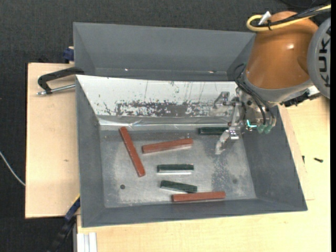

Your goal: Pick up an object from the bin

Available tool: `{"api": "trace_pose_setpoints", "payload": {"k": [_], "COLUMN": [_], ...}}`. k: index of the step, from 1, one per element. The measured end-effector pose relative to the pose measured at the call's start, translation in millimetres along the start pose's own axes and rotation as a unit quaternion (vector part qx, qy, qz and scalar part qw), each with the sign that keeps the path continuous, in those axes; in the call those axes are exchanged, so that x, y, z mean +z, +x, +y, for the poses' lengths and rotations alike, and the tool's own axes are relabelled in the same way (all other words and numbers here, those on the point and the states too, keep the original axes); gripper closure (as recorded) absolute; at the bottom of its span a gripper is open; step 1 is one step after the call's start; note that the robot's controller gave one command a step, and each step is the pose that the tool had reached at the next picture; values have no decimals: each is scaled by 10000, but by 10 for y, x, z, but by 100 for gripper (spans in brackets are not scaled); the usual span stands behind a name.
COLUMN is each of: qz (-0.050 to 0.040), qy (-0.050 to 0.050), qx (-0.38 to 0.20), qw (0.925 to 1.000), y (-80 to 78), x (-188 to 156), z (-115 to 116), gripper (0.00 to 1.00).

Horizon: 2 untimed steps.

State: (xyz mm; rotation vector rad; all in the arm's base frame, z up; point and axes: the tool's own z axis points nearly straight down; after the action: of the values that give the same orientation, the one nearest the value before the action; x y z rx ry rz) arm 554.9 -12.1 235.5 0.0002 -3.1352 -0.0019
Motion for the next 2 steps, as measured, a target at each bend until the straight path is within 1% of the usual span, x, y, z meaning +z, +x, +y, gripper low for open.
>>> {"api": "trace_pose_setpoints", "payload": {"k": [1,2], "qz": [-42,-67], "qy": [1,4], "qx": [0,-260], "qw": [10000,9996], "y": [-15,11], "x": [-42,485], "z": [0,98], "gripper": [0,0]}}
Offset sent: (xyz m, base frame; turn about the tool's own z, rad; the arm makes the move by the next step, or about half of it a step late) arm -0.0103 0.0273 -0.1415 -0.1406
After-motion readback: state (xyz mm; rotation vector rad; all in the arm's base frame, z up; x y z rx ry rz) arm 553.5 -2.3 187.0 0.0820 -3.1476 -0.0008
